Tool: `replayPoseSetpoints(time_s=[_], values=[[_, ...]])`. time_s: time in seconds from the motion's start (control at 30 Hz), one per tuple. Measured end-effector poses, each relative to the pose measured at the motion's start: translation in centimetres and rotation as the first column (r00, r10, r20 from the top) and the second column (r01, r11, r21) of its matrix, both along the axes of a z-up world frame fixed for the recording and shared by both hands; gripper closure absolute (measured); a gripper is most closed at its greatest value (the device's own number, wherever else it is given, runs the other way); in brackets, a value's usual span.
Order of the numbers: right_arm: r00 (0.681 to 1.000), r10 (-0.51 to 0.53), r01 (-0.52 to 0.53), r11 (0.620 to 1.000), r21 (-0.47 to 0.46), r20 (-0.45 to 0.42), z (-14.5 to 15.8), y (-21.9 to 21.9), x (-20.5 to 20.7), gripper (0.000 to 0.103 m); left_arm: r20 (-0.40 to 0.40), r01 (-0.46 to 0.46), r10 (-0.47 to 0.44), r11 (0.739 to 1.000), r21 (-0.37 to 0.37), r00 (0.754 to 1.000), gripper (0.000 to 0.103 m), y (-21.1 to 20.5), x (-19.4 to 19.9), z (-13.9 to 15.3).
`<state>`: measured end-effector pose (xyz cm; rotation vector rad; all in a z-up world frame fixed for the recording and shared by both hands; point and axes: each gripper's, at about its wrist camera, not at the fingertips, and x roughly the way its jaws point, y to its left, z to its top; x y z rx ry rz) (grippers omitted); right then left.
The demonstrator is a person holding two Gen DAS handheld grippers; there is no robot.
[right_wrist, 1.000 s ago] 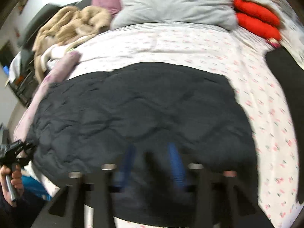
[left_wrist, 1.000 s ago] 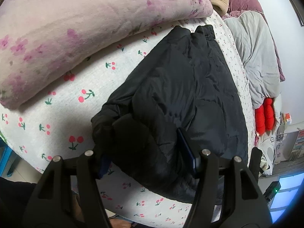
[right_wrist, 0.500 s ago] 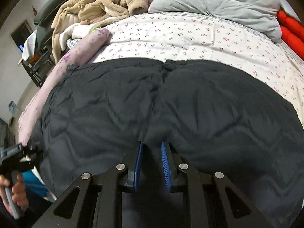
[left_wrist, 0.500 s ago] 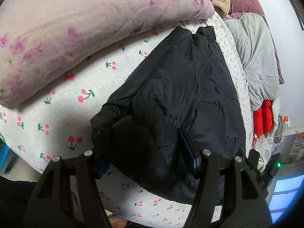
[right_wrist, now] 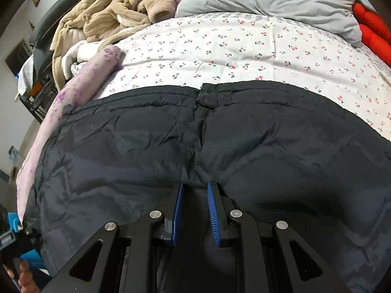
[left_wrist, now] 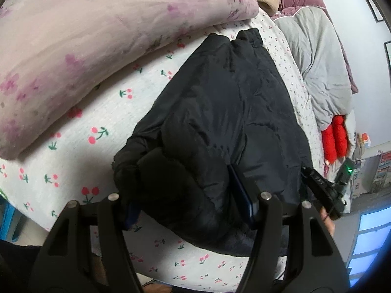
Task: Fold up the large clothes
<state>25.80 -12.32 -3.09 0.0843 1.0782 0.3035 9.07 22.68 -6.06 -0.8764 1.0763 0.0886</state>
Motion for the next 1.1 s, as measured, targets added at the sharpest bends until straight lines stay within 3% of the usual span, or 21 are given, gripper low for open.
replayPoseSetpoints(time_s=[0.2, 0.33, 0.47, 0.7, 0.8, 0.9, 1.1], values=[[1.000, 0.007, -0.007, 1.000, -0.014, 0.009, -1.0, 0.4, 0.1, 0.083, 0.092, 0.034, -0.033, 0.999, -0.014, 0.995, 0.044, -0.1, 0.2, 1.3], [1.000, 0.001, -0.001, 1.000, 0.006, 0.007, -1.1, 0.0, 0.0, 0.083, 0.107, 0.056, -0.055, 0.998, -0.008, 0.993, 0.045, -0.2, 0.7, 1.2], [1.000, 0.003, -0.003, 1.000, -0.013, 0.023, -1.3, 0.2, -0.2, 0.083, 0.133, 0.054, -0.047, 0.998, -0.044, 0.990, 0.067, 0.1, 1.0, 1.7], [1.000, -0.009, 0.009, 1.000, 0.029, 0.018, -0.4, -0.4, -0.9, 0.079, 0.282, 0.130, -0.150, 0.987, 0.089, 0.947, 0.078, -2.3, 0.1, 7.0], [1.000, -0.008, 0.008, 0.998, 0.064, -0.001, 0.5, -0.8, -1.6, 0.075, 0.306, 0.134, -0.177, 0.979, 0.157, 0.935, 0.081, -3.0, -0.1, 8.3], [1.000, -0.024, 0.024, 0.995, 0.102, -0.009, 1.7, -1.7, -2.9, 0.072, 0.327, 0.131, -0.174, 0.980, 0.149, 0.929, 0.083, -3.1, 0.0, 9.0], [1.000, 0.015, -0.015, 0.997, 0.072, -0.013, 2.5, -1.7, -7.2, 0.070, 0.371, 0.137, -0.194, 0.975, 0.175, 0.908, 0.084, -4.1, -0.1, 10.7]])
